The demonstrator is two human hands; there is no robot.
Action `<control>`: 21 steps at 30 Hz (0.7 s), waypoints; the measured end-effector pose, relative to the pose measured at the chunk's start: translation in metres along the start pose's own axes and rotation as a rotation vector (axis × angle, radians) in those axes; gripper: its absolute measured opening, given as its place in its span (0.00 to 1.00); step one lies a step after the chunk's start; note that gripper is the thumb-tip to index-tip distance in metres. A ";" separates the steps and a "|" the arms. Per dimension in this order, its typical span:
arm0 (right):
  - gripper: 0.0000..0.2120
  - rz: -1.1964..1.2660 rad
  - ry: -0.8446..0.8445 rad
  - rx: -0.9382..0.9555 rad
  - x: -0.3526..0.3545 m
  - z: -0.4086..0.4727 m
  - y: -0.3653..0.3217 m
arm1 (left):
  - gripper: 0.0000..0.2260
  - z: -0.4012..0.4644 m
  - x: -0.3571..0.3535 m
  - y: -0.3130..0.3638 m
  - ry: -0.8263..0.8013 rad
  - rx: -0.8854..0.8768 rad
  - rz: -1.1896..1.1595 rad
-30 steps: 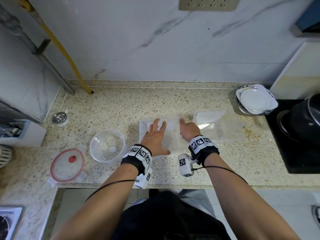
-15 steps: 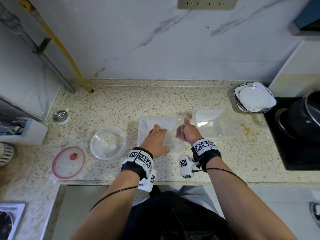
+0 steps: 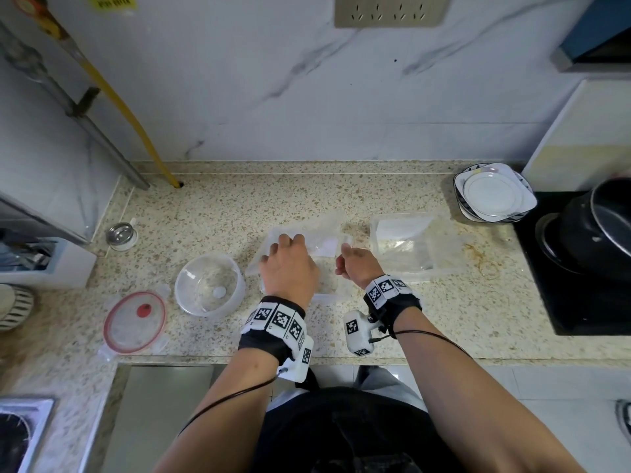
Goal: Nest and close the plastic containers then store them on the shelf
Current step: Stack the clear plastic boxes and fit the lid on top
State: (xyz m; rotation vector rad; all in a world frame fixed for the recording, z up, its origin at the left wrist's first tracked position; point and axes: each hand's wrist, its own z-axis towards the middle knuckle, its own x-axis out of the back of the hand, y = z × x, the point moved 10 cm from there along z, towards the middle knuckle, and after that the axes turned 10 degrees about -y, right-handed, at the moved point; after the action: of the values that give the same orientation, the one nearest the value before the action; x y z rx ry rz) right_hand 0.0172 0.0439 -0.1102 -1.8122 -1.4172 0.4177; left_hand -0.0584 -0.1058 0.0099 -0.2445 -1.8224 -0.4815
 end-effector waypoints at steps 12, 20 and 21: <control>0.17 -0.477 0.519 0.000 0.107 -0.047 -0.049 | 0.20 0.008 0.036 0.023 0.197 -0.058 -0.142; 0.31 -0.450 0.680 -0.306 0.161 -0.054 0.002 | 0.19 0.016 0.029 0.056 0.091 -0.138 -0.244; 0.33 -0.397 0.661 -0.266 0.161 -0.052 0.004 | 0.19 0.017 0.028 0.058 0.078 -0.140 -0.251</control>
State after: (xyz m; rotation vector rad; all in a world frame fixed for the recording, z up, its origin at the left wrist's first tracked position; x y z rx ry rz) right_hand 0.1063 0.1729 -0.0472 -1.5892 -1.3319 -0.5522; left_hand -0.0579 -0.0486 0.0445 -0.0909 -1.7528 -0.7855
